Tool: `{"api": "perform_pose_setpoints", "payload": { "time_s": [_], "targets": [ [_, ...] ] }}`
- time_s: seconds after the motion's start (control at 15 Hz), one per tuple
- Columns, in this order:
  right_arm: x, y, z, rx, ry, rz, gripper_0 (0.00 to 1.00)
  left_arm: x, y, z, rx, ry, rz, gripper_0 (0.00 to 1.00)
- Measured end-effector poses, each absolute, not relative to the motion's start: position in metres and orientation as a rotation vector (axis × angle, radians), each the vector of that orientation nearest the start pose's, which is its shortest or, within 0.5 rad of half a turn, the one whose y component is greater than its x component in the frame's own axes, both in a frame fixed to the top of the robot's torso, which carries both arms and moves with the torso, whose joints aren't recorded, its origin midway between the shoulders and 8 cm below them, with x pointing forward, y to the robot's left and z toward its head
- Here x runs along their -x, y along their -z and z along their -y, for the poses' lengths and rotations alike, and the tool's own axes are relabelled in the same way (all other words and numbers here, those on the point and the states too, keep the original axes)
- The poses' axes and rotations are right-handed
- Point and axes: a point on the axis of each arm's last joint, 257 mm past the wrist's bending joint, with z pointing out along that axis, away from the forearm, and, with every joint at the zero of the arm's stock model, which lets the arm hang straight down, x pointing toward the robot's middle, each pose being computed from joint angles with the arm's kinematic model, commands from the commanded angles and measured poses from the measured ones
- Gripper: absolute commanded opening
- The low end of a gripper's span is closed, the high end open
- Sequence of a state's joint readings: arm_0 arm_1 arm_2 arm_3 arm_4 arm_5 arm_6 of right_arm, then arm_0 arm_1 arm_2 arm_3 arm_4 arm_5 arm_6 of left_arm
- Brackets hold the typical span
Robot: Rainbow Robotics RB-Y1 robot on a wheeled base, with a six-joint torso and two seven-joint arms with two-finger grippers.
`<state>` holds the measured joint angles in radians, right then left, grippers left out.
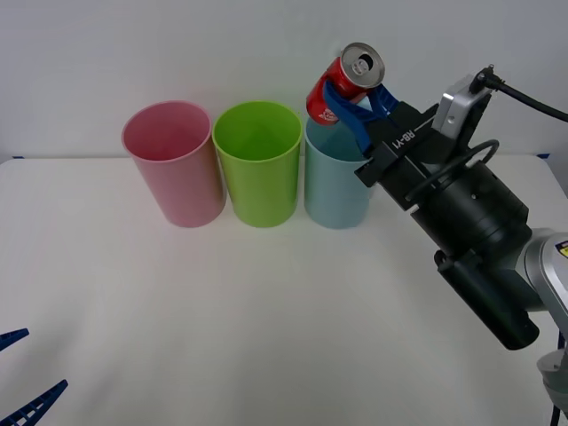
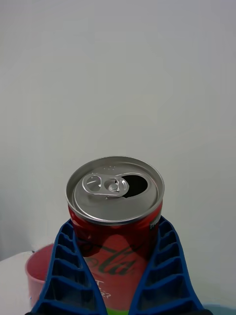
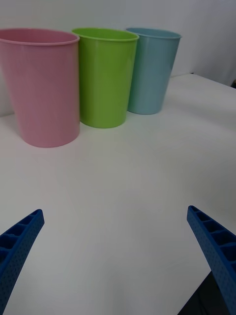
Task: Put cans in the blue bin and PET bottles in the pink bin and trash in the green bin.
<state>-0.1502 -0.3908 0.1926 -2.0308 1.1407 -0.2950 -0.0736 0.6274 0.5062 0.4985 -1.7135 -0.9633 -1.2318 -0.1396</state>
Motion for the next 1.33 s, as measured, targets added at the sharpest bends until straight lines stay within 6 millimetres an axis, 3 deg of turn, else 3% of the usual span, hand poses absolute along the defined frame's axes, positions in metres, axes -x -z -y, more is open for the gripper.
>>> {"api": "perform_pose_setpoints", "payload": {
  "time_s": [0.27, 0.53, 0.93, 1.33],
  "targets": [
    [-0.521, -0.021, 0.084, 0.454, -0.471, -1.099, 0.0, -0.258, 0.231, -0.347, -0.614, 0.477, -1.664, 1.0],
    [-0.556, -0.011, 0.095, 0.437, -0.407, -1.142, 0.0, -0.258, 0.231, -0.347, -0.614, 0.477, -1.664, 1.0],
    [-0.58, 0.012, 0.109, 0.453, -0.324, -1.197, 0.0, -0.258, 0.231, -0.347, -0.614, 0.477, -1.664, 1.0],
    [-0.588, 0.038, 0.114, 0.494, -0.269, -1.243, 0.0, -0.258, 0.231, -0.347, -0.614, 0.477, -1.664, 1.0]
  ]
}}
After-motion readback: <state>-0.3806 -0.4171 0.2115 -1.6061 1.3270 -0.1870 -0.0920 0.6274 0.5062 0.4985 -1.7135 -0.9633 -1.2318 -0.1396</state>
